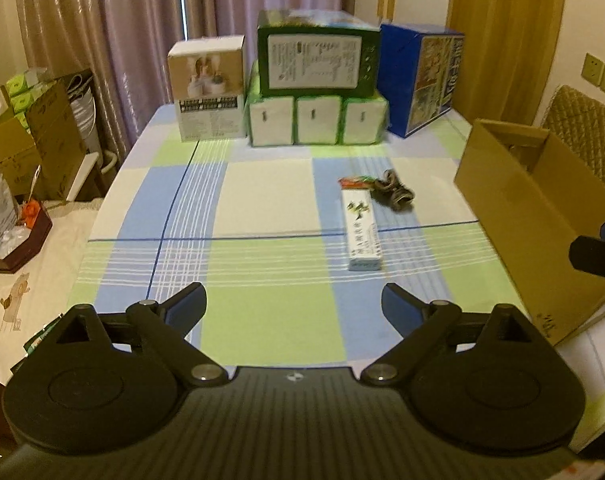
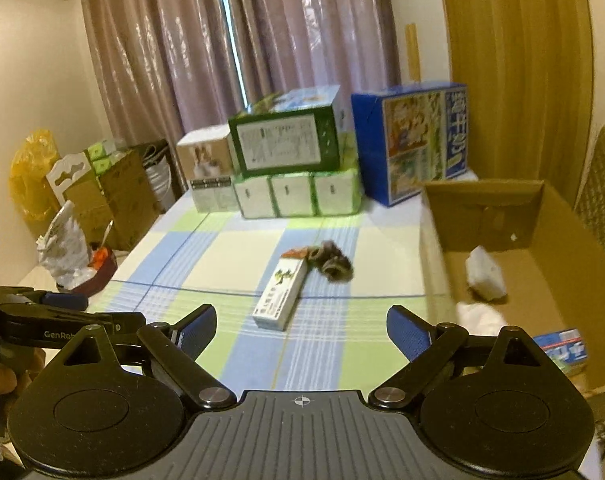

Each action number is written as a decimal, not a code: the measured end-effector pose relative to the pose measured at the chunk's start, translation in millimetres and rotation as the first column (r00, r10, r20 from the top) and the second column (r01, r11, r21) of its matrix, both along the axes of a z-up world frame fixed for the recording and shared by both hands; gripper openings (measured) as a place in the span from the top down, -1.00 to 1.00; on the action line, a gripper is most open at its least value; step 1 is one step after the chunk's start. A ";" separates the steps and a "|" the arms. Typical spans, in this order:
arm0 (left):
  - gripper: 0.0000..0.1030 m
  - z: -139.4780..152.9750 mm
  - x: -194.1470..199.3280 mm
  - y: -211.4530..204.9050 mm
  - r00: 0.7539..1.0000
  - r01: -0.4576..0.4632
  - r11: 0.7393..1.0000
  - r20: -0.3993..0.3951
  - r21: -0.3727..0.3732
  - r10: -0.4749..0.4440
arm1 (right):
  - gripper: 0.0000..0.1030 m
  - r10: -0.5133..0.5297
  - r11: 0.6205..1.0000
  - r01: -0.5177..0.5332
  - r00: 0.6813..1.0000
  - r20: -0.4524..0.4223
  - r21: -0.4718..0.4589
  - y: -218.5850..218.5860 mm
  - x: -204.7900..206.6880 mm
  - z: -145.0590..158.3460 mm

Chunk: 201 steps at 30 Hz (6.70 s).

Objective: Organize objects
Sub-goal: 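Move both tools back toward the white medicine box and brown hair tie, then grasp the white parrot medicine box with the left tool while the right tool grasps the brown hair tie, then lift the white medicine box and the hair tie off the table with both tools, then carry the white medicine box and hair tie over the cardboard box with both tools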

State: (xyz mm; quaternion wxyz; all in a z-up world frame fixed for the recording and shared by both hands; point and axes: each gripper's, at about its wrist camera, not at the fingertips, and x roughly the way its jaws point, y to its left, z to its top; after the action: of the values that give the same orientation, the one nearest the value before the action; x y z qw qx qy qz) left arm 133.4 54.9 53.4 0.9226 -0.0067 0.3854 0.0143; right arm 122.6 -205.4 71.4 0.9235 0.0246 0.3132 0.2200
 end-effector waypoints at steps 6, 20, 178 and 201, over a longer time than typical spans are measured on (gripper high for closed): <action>-0.79 -30.4 26.9 7.7 1.000 0.000 1.000 -0.030 -0.010 -0.001 | -0.44 0.004 0.999 -0.006 0.999 -0.040 -0.051 15.1 29.8 -38.7; -0.65 -77.6 99.4 -13.2 0.992 0.122 0.993 -0.043 -0.001 -0.122 | 0.02 -0.025 0.994 0.016 0.996 -0.084 -0.106 24.3 106.0 -93.3; 0.37 -2.8 -50.2 -105.0 0.995 0.086 0.985 -0.042 -0.147 -0.093 | 0.55 -0.022 0.991 0.008 0.995 -0.101 -0.137 -54.1 -51.8 -11.8; 0.37 32.0 -55.2 -213.7 0.946 0.316 0.931 -0.011 -0.184 -0.324 | 0.54 -0.228 0.963 0.217 0.972 -0.050 -0.159 -162.2 -73.8 16.7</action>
State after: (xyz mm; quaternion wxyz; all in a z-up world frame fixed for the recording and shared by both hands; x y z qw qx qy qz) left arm 78.2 -158.8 85.4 0.9001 -0.0270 0.3998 -0.1709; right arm 48.8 -367.6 88.1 0.9304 -0.0038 0.3555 0.0892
